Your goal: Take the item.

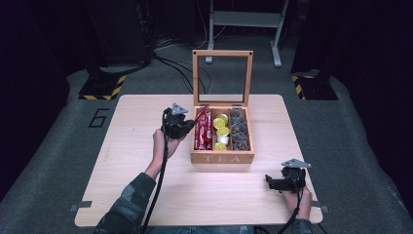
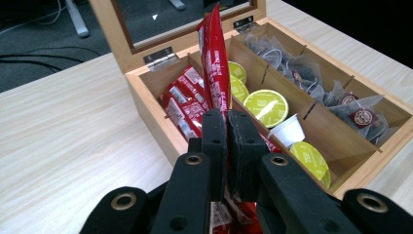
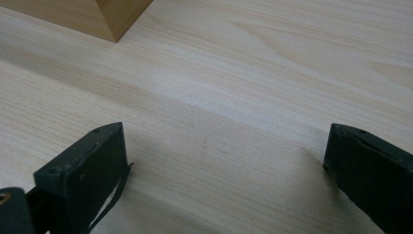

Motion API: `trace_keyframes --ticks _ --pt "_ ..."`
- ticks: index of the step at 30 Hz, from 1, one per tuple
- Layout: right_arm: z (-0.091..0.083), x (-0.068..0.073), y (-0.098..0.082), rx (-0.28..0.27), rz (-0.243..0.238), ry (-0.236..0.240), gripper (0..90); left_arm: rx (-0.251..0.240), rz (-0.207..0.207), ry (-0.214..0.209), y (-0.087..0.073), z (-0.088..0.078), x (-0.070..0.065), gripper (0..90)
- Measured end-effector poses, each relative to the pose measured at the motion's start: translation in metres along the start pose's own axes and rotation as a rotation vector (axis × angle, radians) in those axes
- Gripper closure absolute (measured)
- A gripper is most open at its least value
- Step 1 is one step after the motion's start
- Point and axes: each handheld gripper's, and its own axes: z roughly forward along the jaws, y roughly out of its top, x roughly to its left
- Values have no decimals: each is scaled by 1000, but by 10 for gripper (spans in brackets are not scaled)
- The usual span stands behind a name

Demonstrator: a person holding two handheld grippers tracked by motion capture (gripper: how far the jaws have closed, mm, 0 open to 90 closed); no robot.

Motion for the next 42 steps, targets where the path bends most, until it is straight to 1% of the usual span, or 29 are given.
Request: trace_keyframes --ticks 3,9,12,15,17,18,22,26,29,32,33,34,40,42 --pt "0 0 0 0 0 0 15 -6 -7 2 -3 -4 3 858" --pt "0 0 0 1 0 -1 15 -28 0 14 -6 -15 8 858" --pt "0 0 0 -1 1 -1 15 -29 3 18 -8 -21 11 858" --pt "0 0 0 0 1 -1 15 -38 -9 23 -10 -25 15 858" --pt "0 0 0 2 0 -2 15 -47 -11 31 -11 -28 17 858" --pt "0 0 0 1 0 -2 15 -44 -7 33 -12 -29 18 858" --pt "0 0 0 2 0 -2 15 -53 -19 40 -16 -33 22 858" --pt "0 0 0 3 0 -2 15 -51 -19 48 -21 -37 26 858" --pt "0 0 0 2 0 -2 15 -51 -31 52 -24 -39 31 858" --pt "0 0 0 2 0 -3 15 -61 -38 60 -26 -41 34 859" --pt "0 0 0 2 0 -2 15 -55 -35 59 -27 -42 35 859" --pt "0 0 0 2 0 -3 15 -59 -43 58 -27 -43 37 858" --pt "0 0 0 1 1 -3 15 -62 -46 70 -30 -49 43 858" --pt "0 0 0 2 2 -4 15 -64 -54 75 -31 -51 46 858"
